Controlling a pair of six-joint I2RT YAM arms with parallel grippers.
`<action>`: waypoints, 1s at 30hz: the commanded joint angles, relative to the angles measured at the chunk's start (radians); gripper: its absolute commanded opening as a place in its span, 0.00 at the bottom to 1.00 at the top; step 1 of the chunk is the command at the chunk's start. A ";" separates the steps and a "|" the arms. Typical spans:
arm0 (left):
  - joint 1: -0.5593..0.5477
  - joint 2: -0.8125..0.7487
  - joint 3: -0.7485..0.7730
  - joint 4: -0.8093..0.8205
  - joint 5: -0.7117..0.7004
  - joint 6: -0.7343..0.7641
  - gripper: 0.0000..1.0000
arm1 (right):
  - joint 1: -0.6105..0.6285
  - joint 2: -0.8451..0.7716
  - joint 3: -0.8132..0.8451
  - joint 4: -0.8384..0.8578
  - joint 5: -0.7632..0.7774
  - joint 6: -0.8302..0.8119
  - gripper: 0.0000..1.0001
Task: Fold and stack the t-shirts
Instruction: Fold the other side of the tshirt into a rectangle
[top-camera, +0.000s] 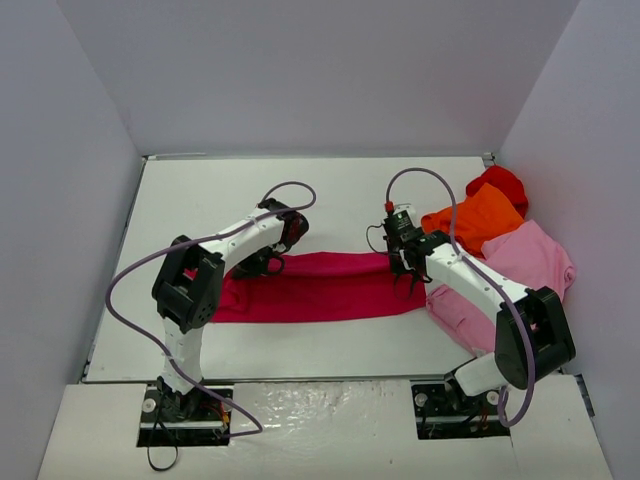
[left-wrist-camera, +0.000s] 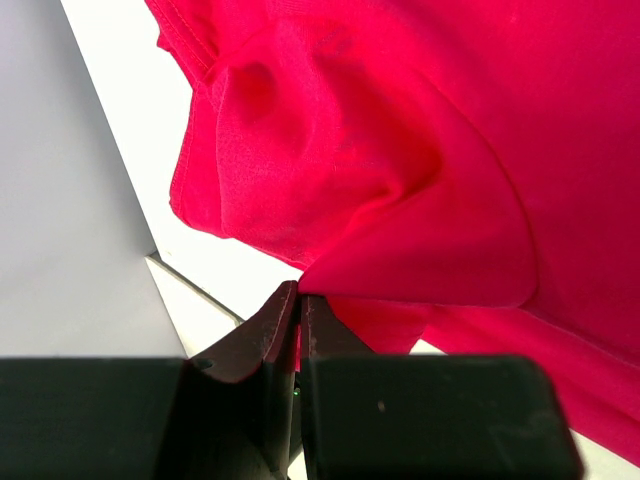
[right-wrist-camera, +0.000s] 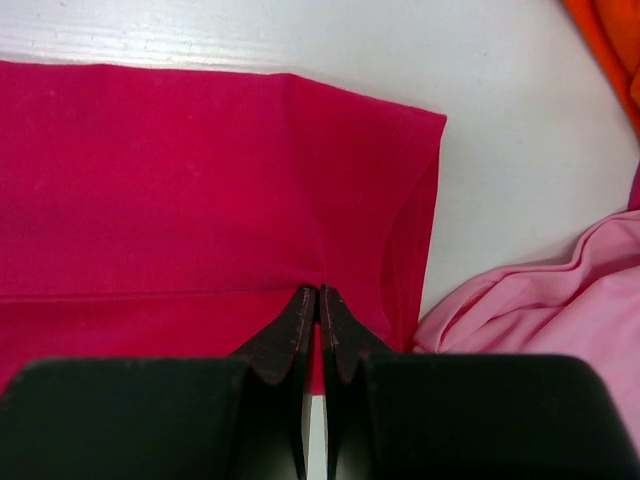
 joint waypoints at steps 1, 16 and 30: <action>-0.001 -0.073 0.049 -0.191 -0.030 0.020 0.00 | 0.003 -0.046 -0.004 -0.038 -0.041 0.043 0.00; -0.002 -0.080 0.040 -0.207 -0.041 0.018 0.00 | 0.038 -0.105 -0.039 -0.127 0.040 0.190 0.61; -0.002 -0.081 0.037 -0.210 -0.059 0.040 0.00 | -0.029 0.035 -0.019 -0.018 0.093 0.220 0.53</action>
